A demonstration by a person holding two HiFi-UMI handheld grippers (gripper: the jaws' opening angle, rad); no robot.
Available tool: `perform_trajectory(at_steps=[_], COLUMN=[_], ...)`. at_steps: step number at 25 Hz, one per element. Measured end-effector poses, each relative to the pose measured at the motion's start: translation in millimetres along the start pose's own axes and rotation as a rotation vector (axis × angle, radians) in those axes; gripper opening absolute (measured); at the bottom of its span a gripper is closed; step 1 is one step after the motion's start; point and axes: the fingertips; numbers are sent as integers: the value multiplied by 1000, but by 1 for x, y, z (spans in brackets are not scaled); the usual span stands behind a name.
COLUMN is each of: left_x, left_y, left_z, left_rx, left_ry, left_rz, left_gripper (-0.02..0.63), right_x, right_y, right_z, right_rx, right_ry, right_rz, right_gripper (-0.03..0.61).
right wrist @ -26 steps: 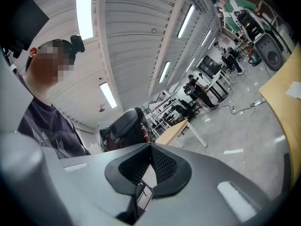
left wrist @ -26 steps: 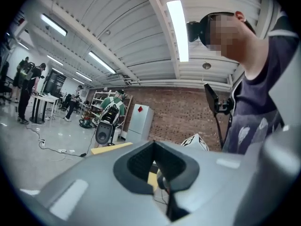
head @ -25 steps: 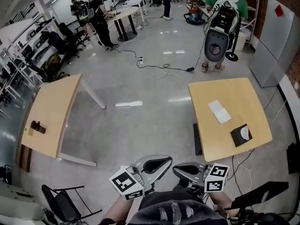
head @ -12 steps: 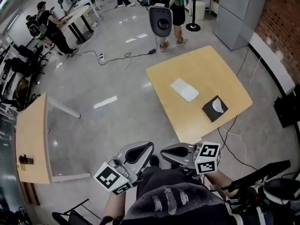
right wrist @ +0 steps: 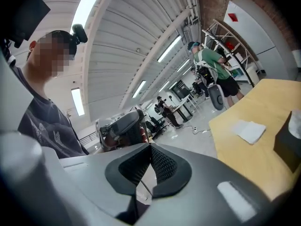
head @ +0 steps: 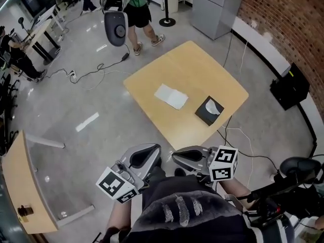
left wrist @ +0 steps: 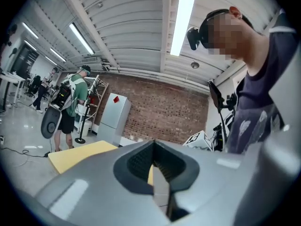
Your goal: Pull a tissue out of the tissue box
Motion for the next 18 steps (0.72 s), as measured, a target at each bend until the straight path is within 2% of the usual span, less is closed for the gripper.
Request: perform_trajectory(at_steps=[8,12,18], left_x=[-61,-83,-118], left_y=[-17,-34,-42], left_z=[7,1,-3], left_rx=[-27,-24,-38], left_ry=[91,141,231], left_rz=[-32,-18,-41], left_gripper=[2,2,2], right_x=[45,67,98], right_y=[-21,-38,-54], right_z=[27,31,27], right_rx=[-16,-25,-32], right_ry=[154,287,459], right_rz=[-18,-55,-81], right_gripper=[-2,0,0])
Point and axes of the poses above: the fingertips, and each gripper's own axes: z forward along the fingers, x to its right, y out of its underside, and after that the axes turned 12 degrees about -z, right-handed
